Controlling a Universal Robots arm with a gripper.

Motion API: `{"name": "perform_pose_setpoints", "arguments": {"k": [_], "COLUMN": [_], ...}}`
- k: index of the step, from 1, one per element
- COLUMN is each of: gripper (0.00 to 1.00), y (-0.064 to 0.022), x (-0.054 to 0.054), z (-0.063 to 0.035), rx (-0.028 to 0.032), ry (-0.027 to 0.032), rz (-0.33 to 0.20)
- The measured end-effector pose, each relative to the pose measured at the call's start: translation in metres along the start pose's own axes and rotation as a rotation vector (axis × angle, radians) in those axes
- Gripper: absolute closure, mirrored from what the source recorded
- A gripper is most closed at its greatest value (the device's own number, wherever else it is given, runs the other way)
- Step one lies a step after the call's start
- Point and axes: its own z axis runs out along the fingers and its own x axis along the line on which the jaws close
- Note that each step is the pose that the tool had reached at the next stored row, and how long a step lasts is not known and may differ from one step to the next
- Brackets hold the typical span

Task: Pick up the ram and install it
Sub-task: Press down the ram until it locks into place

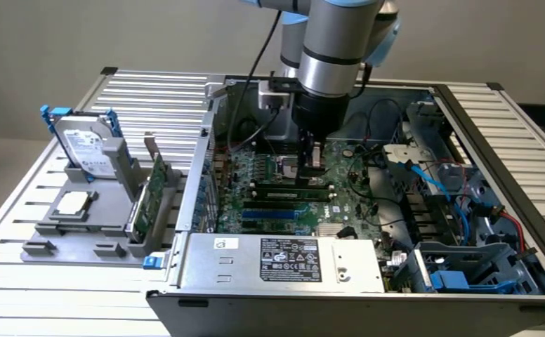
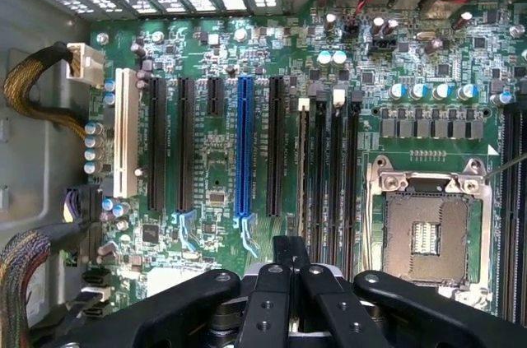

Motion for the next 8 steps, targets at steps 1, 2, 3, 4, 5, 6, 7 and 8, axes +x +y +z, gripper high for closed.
{"name": "perform_pose_setpoints", "arguments": {"k": [1,2,3,4,5,6,7,8], "gripper": [0.89,0.89,0.89,0.89,0.89,0.89,0.89,0.89], "y": [0.0,0.0,0.0,0.0,0.0,0.0,0.0,0.0], "x": [0.0,0.0,0.0,0.0,0.0,0.0,0.0,0.0], "z": [0.0,0.0,0.0,0.0,0.0,0.0,0.0,0.0001], "rx": [-0.0019,-0.0038,-0.006,-0.008,-0.0102,-0.0119,-0.0128,-0.0116], "ry": [-0.0011,-0.0022,-0.0034,-0.0046,-0.0058,-0.0068,-0.0077,-0.0086], "rz": [0.015,0.03,0.046,0.062,0.079,0.093,0.105,0.114]}}
